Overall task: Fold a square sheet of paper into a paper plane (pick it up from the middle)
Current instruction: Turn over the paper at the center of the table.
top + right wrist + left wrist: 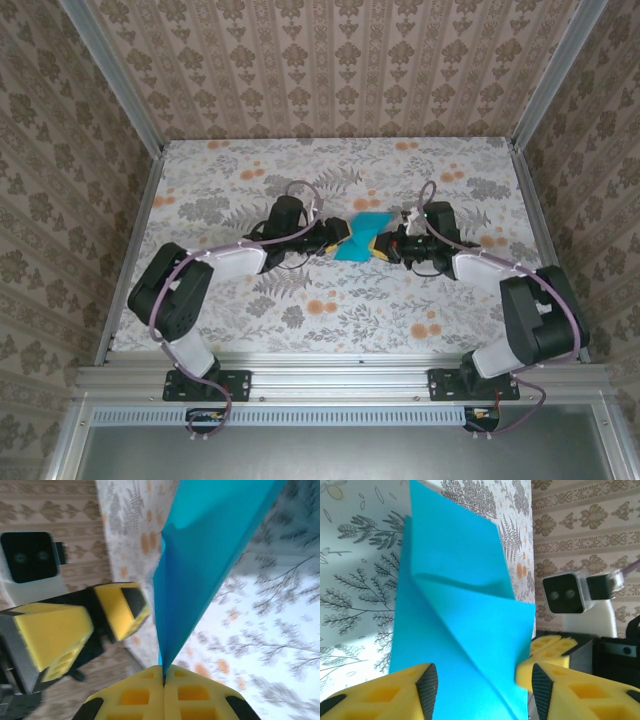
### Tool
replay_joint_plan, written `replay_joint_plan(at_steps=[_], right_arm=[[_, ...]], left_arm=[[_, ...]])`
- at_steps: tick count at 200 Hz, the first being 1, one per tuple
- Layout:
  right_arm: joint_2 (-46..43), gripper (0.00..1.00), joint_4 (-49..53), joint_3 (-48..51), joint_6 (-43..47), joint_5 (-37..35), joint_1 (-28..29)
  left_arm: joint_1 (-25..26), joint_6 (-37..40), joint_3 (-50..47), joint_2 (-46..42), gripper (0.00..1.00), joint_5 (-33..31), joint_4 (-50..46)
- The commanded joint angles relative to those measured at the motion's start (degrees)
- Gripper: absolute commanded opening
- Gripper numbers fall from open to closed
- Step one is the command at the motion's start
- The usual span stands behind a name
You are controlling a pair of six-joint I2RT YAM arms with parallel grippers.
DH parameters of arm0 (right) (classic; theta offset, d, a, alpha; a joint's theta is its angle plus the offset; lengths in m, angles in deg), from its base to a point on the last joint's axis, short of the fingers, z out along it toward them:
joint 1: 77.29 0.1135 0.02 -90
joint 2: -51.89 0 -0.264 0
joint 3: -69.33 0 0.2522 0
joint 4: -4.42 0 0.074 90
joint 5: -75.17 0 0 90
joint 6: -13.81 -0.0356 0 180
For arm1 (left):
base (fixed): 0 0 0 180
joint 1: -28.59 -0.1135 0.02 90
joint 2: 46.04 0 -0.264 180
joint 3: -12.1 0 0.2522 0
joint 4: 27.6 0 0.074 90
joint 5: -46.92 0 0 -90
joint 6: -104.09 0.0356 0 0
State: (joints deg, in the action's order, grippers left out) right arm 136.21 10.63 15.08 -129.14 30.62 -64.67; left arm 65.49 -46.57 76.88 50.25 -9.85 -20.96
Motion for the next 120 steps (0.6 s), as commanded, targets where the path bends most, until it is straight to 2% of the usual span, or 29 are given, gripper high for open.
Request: replay_joint_plan(at_steps=[1, 16, 54, 95, 120], right_arm=[[-3.16, 0.05, 25.43, -5.66, 19.33, -9.66, -0.61], [-3.53, 0.05, 33.08, -8.59, 25.34, -14.34, -1.24], [-4.23, 0.03, 52.71, -17.75, 37.37, -39.0, -0.51], [-0.51, 0.04, 67.7, -28.09, 41.04, -65.91, 5.92], [3.96, 0.04, 72.4, -32.84, 39.92, -73.42, 10.52]], left_arm=[[-1.16, 6.72, 2.84, -3.85, 0.6, 0.77, -8.51], [-1.91, 8.72, 3.68, -5.03, 0.61, 0.98, -12.42], [-3.57, 11.85, 3.73, -6.87, 0.64, 1.91, -17.08], [-3.59, 12.46, 2.99, -7.05, 0.71, 3.24, -16.88], [-3.59, 12.82, 1.53, -8.25, 0.72, 3.22, -16.58]])
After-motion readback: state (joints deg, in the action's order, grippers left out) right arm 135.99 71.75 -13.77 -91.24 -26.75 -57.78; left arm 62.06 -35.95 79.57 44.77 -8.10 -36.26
